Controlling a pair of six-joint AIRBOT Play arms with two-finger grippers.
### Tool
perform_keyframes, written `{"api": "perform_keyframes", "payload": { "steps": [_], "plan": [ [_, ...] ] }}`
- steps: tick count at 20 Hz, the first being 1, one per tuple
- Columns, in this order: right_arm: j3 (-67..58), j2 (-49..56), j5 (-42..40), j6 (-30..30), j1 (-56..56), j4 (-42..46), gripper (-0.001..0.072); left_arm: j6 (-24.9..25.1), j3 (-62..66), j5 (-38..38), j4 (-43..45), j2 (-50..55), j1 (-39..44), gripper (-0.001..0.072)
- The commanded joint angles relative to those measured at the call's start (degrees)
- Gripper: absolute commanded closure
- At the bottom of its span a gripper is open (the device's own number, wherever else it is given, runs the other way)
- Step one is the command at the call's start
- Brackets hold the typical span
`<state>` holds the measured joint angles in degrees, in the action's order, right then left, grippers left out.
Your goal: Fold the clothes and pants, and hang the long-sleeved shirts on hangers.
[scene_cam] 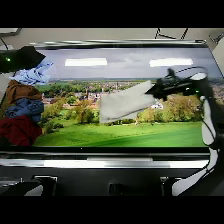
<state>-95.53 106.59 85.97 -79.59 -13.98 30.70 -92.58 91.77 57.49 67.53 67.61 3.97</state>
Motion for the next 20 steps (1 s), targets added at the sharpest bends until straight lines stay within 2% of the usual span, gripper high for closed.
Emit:
{"api": "perform_keyframes", "payload": {
  "steps": [1,5,9,14,17,20],
  "plan": [
    [-8.41,-1.70,1.05,-4.48,-12.94,0.42,0.0668,-1.11,-0.02,-0.09,0.00,-0.02,0.17,0.0686],
    [-9.60,-4.35,-2.05,-7.32,-29.99,1.14,0.0668,-1.55,-0.02,-0.07,0.00,-0.02,0.17,0.0686],
    [-9.57,-5.81,-1.92,-10.86,-44.59,6.67,0.0667,-3.10,-0.02,-0.07,0.02,-0.02,0.17,0.0686],
    [-9.51,-6.29,3.30,-16.68,-55.32,24.35,0.0669,-4.59,-0.02,-0.02,0.00,-0.04,0.17,0.0686],
    [-9.42,-7.04,6.80,-18.36,-56.89,38.40,0.0668,-4.61,-0.02,0.00,0.00,-0.04,0.17,0.0685],
    [-6.25,-9.51,7.65,-20.33,-56.87,43.65,0.0668,-5.05,-0.02,-0.04,0.00,-0.04,0.17,0.0686]
  ]
}}
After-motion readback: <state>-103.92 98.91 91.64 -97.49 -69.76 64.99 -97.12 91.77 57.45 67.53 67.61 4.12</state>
